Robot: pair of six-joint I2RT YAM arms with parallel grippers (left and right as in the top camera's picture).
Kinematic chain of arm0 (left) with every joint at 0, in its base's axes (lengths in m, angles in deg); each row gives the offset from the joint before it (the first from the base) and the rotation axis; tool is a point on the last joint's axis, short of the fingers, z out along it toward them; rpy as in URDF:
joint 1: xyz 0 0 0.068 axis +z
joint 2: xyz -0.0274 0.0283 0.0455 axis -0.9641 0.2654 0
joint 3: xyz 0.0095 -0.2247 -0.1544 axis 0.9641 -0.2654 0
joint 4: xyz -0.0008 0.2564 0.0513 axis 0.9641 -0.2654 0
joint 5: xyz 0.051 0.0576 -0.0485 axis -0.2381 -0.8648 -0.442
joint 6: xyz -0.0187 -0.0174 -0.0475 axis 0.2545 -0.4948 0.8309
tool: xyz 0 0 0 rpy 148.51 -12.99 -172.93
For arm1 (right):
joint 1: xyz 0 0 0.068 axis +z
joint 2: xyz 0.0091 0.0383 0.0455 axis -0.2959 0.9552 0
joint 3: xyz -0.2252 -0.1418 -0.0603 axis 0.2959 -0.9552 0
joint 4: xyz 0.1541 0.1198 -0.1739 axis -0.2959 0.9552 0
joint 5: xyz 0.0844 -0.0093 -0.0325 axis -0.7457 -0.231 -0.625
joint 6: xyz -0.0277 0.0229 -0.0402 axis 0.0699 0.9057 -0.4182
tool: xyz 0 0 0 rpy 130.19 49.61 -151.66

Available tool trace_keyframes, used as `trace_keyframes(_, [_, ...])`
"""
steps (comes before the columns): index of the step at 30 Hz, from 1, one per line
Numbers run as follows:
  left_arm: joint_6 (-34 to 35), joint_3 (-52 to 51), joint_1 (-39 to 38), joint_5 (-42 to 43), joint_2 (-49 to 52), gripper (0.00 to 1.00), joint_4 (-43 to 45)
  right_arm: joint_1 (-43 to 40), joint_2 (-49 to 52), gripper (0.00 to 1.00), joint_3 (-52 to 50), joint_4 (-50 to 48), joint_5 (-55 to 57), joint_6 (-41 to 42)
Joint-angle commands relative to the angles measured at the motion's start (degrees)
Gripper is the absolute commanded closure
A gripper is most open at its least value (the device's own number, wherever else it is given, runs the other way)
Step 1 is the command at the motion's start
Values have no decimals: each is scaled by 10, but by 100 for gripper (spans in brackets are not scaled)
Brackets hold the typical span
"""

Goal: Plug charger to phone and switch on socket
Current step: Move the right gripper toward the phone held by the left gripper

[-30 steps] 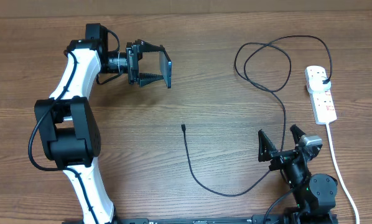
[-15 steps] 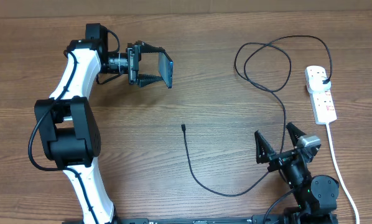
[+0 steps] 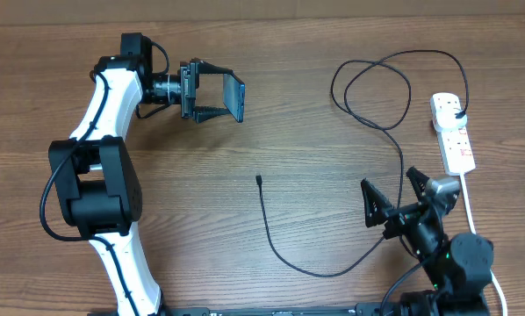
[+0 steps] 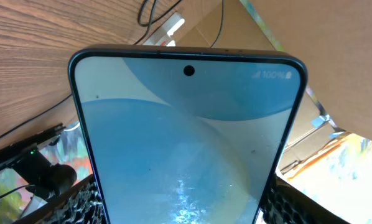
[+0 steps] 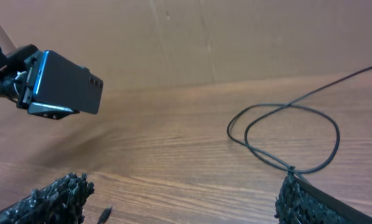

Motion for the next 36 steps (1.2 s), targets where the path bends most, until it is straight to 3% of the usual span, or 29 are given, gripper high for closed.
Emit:
trace_keyframes(1, [16, 17, -1, 18, 0, 76, 0, 2, 59, 0, 60, 12, -2, 0])
trace_keyframes(10, [65, 17, -19, -91, 0, 77, 1, 2, 255, 0, 223, 105, -16, -1])
trace_keyframes(21, [141, 17, -55, -254, 0, 78, 35, 2, 511, 0, 407, 238, -131, -1])
trace_keyframes(27, [183, 17, -79, -328, 0, 78, 47, 2, 583, 0, 419, 198, -231, 9])
trace_keyframes(36, [253, 17, -127, -391, 0, 79, 78, 5, 660, 0, 419, 61, -242, 213])
